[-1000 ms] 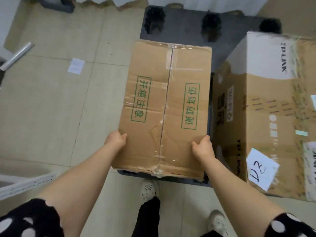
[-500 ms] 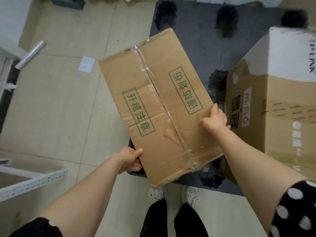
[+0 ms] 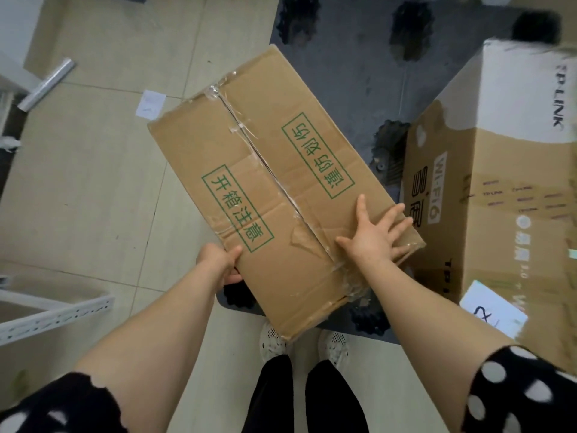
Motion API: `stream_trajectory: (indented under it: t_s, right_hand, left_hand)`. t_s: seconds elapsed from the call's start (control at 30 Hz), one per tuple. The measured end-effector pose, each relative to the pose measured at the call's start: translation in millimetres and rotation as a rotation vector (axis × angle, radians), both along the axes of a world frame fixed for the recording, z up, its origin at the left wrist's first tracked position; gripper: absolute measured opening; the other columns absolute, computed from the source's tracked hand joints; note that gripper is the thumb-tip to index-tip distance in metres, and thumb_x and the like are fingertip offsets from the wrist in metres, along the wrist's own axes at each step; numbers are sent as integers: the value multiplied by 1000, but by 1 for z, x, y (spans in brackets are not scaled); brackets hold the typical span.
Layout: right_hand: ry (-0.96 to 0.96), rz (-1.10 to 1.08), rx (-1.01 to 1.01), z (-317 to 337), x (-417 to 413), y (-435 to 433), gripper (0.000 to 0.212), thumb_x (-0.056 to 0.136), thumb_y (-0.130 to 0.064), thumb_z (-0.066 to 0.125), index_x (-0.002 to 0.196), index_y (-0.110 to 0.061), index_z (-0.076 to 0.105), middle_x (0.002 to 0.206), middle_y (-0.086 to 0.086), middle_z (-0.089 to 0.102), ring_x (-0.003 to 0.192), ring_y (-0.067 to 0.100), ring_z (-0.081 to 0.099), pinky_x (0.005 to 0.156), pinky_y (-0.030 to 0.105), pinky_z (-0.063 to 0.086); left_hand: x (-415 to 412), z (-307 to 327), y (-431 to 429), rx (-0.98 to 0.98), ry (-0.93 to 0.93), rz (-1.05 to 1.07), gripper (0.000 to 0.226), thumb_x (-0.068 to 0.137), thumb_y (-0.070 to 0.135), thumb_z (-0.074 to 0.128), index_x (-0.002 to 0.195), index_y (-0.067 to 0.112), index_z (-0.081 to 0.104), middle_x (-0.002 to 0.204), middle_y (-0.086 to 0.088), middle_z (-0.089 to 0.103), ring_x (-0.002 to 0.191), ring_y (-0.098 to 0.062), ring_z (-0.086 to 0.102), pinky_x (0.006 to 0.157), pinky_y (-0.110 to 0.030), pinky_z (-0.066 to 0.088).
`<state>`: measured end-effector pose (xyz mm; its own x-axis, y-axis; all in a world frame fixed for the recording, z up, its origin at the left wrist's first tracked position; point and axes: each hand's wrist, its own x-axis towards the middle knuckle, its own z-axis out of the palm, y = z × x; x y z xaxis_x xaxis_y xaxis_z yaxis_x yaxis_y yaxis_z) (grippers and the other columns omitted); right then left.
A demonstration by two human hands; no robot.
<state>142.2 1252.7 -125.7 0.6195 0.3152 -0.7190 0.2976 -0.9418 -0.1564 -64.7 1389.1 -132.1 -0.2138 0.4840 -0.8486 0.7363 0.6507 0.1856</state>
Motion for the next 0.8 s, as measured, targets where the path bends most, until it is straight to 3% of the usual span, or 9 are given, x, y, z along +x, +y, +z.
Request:
stream_trajectory:
  t_s: [0.07,0.2,0.37,0.43,0.5,0.57,0.63,0.7,0.8]
  right_hand:
    - [-13,81,22,-1,17,-6,93,87,-37,66,146,-50,-5,150,13,-38,137,41,-31,108,69,0]
    - [-26,288,98,5,60,-27,78,90,-26,63,148,-47,14,157,3,-24,144,29,-21,116,58,-1]
    - [84,524,131,14,-1,-45,83,86,-45,63,149,-45,9,159,4,-16,145,27,-19,116,57,-6]
    - [185,603,119,15,-40,-57,96,78,-55,66,148,-47,1,157,2,-23,142,28,-26,112,61,-12]
    - [255,682,61,17,-67,-65,110,71,-59,71,148,-47,-6,153,4,-34,139,30,-33,108,66,-12]
    - [258,738,-1,17,-84,-67,119,69,-55,75,146,-46,-15,148,6,-42,137,33,-36,105,70,-10]
    - [216,737,-41,15,-93,-66,123,72,-46,77,144,-42,-23,145,6,-45,136,34,-37,104,72,-8]
    - [136,673,-49,10,-99,-65,120,79,-34,74,145,-32,-26,149,4,-40,140,32,-31,105,72,-3]
    - [-36,564,-43,4,-116,-62,94,94,-15,55,148,-17,-22,156,2,-28,145,30,-19,110,69,7]
  left_hand:
    - [4,1,-20,-65,-60,75,28,93,19,61,105,-5,54,98,-23,65,68,-32,64,39,-29,53]
    - [22,11,-67,-211,-178,131,16,99,15,51,107,1,54,80,-17,63,67,-26,63,42,-28,55]
    - [33,30,-84,-370,-4,-294,55,101,41,40,89,-9,59,65,-20,67,50,-26,65,48,-30,57]
    - [33,33,-67,-225,61,-398,58,100,45,37,87,-6,63,70,-21,70,56,-28,67,61,-35,59]
    - [31,35,-38,18,137,-548,51,98,43,39,97,-2,64,86,-19,72,76,-32,69,78,-40,58]
    - [28,39,-6,213,240,-691,44,97,39,42,112,2,61,113,-19,64,104,-36,61,88,-37,50]
    - [25,41,22,316,289,-734,43,96,36,46,122,4,58,127,-21,54,117,-38,51,93,-40,43]
    - [23,40,45,385,315,-739,46,95,34,49,131,5,50,137,-23,40,127,-39,40,102,-43,36]
    - [16,38,74,398,342,-732,61,93,37,56,144,11,33,153,-23,12,143,-37,9,113,-48,19]
